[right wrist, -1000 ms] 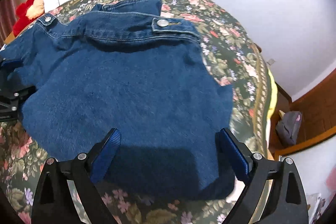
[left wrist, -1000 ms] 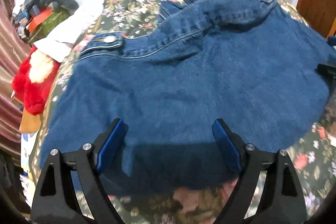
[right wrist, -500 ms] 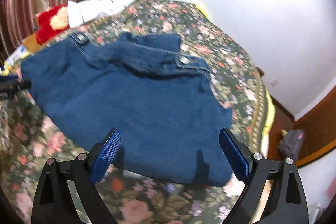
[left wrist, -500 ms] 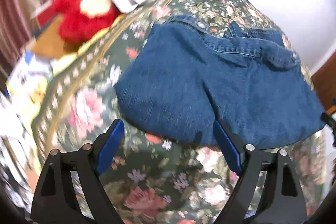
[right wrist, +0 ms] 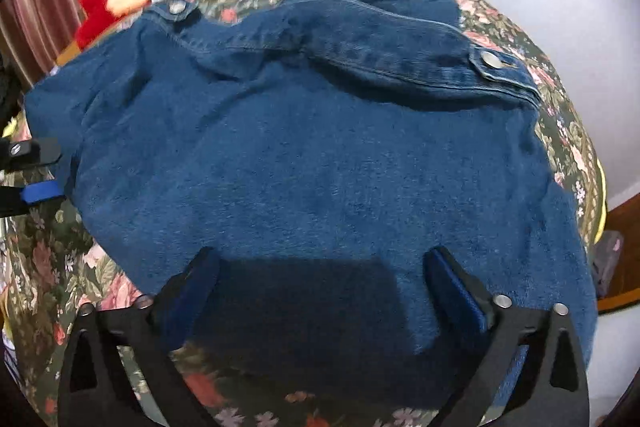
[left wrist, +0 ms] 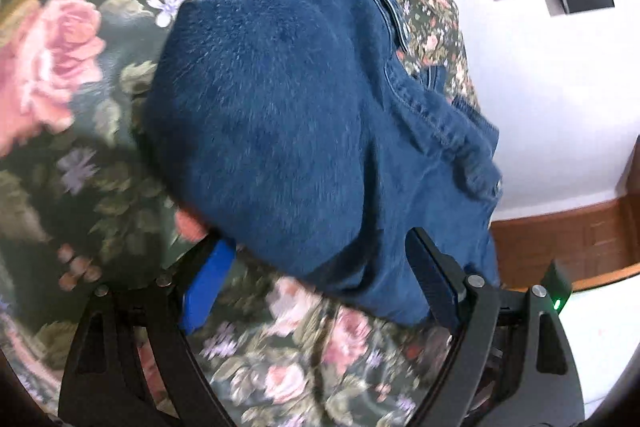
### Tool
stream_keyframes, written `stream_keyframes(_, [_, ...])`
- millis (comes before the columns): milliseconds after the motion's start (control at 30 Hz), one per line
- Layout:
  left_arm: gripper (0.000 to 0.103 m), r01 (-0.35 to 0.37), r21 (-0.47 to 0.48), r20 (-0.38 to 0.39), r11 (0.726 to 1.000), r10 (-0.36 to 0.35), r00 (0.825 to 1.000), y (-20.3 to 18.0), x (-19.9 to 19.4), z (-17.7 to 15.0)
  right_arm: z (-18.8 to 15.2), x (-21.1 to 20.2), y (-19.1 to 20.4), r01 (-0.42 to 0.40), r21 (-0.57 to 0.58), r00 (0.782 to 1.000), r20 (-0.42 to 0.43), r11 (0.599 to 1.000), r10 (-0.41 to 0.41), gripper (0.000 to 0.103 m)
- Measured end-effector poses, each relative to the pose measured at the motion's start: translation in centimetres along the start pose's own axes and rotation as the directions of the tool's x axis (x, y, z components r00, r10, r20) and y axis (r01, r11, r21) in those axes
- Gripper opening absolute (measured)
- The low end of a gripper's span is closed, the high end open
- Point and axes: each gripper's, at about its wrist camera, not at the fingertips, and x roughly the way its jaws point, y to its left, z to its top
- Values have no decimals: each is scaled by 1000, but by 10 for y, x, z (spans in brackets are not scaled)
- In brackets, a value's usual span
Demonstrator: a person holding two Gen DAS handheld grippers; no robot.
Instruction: Fold large clothes
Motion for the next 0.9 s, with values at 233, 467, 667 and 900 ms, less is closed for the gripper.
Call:
stream_keyframes(233, [83, -104, 32, 124, 994, 100, 987, -20, 16, 14, -8, -3, -2, -18, -15, 1000, 21, 1000, 18, 103])
stream_keyframes(467, [44, -319, 82, 338, 944, 275, 900, -48, 28, 29, -10, -4, -8, -48, -20, 998, 30, 999, 48, 103])
stream_keyframes(667, [30, -275, 169, 425, 946, 182, 887, -77, -11, 26, 2, -24, -12, -81, 68, 997, 21, 994, 80, 103])
stream_keyframes(900, [28, -294, 235, 496, 926, 146, 856, -100, -50, 21, 42, -14, 29, -173, 105, 984, 55, 979, 168, 103])
